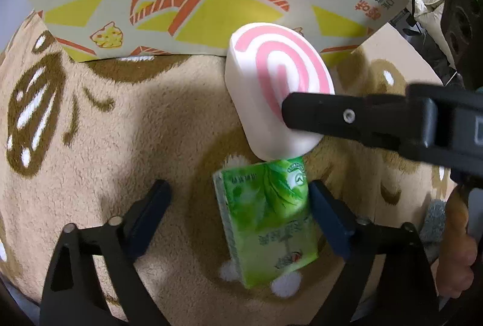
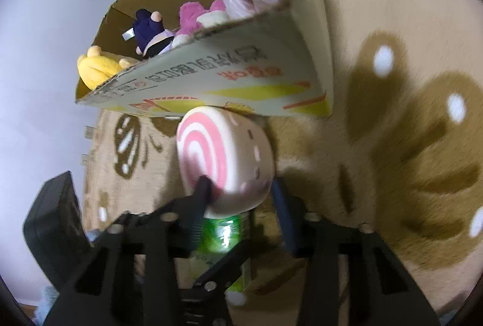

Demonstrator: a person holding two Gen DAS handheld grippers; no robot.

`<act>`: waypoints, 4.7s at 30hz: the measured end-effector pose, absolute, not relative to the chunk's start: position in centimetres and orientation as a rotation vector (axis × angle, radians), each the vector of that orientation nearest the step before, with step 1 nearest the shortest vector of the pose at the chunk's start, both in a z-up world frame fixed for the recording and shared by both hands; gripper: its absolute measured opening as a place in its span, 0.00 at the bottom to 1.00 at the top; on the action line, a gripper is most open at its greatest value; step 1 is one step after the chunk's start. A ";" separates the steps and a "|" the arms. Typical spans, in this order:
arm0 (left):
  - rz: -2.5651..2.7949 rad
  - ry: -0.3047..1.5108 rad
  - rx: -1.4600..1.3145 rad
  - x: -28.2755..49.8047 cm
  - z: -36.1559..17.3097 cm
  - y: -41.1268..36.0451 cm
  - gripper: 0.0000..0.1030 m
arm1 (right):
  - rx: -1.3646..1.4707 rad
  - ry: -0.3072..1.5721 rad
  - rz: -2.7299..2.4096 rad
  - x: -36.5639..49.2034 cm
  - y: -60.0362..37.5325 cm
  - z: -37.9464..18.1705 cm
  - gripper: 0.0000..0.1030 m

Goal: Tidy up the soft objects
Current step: 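Grasp the green tissue pack with the left tool while the right tool grasps the swirl cushion, then lift the green tissue pack and swirl cushion with both tools over the box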

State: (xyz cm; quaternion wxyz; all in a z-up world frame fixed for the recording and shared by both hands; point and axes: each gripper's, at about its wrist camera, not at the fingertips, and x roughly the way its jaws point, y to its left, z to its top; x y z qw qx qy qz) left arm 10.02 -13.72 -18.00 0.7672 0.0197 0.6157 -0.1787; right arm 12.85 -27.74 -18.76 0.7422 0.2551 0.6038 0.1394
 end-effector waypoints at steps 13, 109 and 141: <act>-0.391 1.273 0.110 7.8 -16.3 -13.3 0.51 | 0.408 1.251 0.287 12.3 -26.1 -17.0 0.16; -0.269 0.661 0.153 15.6 -1.5 -11.4 0.51 | 0.188 0.605 0.166 13.2 -27.7 -3.5 0.14; -0.387 0.766 0.160 17.4 -4.0 -13.1 0.53 | 0.253 0.665 0.156 14.2 -29.0 -4.9 0.17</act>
